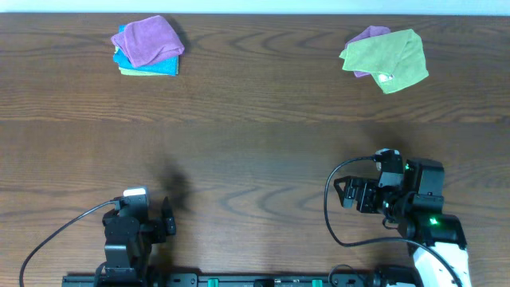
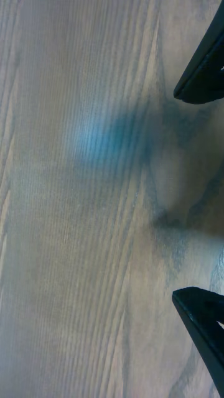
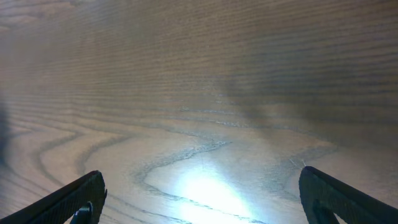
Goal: Fold the cloth
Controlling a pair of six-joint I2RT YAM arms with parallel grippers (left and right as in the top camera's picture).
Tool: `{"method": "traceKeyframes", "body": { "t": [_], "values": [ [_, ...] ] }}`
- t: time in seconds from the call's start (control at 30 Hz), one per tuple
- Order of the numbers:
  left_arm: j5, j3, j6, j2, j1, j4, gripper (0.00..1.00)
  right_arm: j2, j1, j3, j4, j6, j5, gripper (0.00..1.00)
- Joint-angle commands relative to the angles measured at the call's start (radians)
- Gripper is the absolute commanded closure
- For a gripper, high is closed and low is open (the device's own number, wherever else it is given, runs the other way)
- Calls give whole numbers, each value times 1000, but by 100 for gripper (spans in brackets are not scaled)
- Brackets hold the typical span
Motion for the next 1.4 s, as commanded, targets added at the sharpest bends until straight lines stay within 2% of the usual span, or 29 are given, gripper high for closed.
{"method": "traceKeyframes", "body": {
  "t": [0.0, 0.5, 0.57, 0.83, 0.97, 1.2, 1.37],
  "values": [
    [-18, -18, 29, -8, -5, -18, 4, -4, -5, -1, -1, 4, 2, 1],
    [-18, -18, 29, -8, -5, -18, 4, -32, -3, -1, -1, 4, 3, 1],
    [-18, -18, 29, -8, -5, -18, 5, -81, -3, -1, -3, -14, 18, 1],
    [-18, -18, 29, -8, -5, -18, 5, -327, 24, -68, 35, -102, 323, 1],
    [-18, -18, 29, -8, -5, -18, 5, -457, 24, -157, 42, -165, 341, 1],
    [-18, -18, 29, -8, -5, -18, 4, -716, 26, -322, 48, -164, 345, 1],
    [-18, -18, 29, -8, -5, -18, 5, -813, 30, -334, 22, -184, 352, 1]
  ]
}}
